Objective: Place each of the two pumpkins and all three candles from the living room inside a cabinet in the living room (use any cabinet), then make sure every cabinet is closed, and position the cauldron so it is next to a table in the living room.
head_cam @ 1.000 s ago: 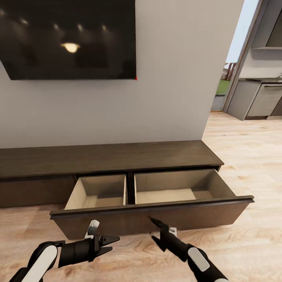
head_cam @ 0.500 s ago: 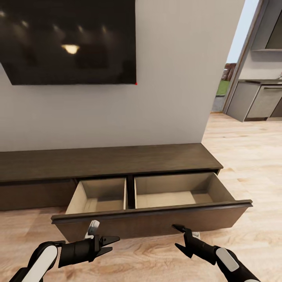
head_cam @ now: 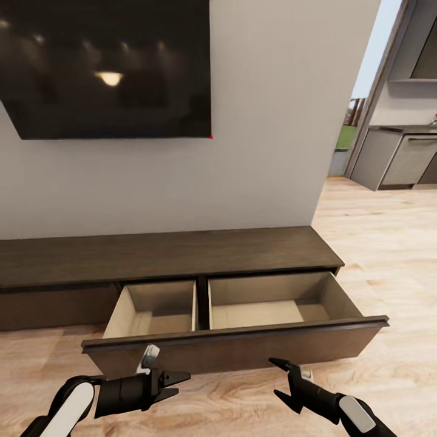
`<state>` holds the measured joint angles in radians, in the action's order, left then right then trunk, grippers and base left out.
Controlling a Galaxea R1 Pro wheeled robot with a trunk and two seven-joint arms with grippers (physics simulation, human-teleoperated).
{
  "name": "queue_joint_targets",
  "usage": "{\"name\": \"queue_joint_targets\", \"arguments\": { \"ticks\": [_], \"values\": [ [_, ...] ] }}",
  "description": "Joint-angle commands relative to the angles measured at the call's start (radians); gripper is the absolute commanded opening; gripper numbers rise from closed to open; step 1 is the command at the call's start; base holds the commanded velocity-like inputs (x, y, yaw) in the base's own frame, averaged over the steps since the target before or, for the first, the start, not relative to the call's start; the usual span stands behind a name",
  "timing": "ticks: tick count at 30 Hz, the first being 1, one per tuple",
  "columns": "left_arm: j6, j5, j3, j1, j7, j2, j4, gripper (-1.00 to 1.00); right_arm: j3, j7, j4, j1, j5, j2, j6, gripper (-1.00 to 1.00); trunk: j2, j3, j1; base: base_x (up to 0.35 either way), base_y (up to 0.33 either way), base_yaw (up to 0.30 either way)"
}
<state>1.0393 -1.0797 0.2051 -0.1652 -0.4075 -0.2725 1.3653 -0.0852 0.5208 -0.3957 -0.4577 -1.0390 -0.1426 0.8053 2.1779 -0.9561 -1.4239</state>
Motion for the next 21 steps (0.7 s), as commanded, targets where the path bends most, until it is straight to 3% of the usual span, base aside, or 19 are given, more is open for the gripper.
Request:
{"name": "queue_joint_targets", "arguments": {
  "ticks": [1,7,21],
  "values": [
    [0.001,0.007,0.004,-0.001,-0.008,-0.001,0.000,1.00,-0.006,0.003,0.006,0.000,0.002,0.001,0.005,1.00,-0.007,0.002,0.004,0.000,0.000,0.000],
    [-0.001,0.009,0.006,-0.001,-0.003,-0.001,-0.002,1.00,-0.006,0.006,0.011,0.001,0.002,0.001,0.004,1.00,-0.049,0.021,0.027,0.000,0.000,0.000],
    [-0.001,0.010,0.007,0.000,0.062,0.031,-0.003,1.00,-0.002,0.001,0.011,0.001,0.011,0.002,-0.002,1.00,-0.147,0.065,0.081,0.000,0.000,0.000]
  ]
}}
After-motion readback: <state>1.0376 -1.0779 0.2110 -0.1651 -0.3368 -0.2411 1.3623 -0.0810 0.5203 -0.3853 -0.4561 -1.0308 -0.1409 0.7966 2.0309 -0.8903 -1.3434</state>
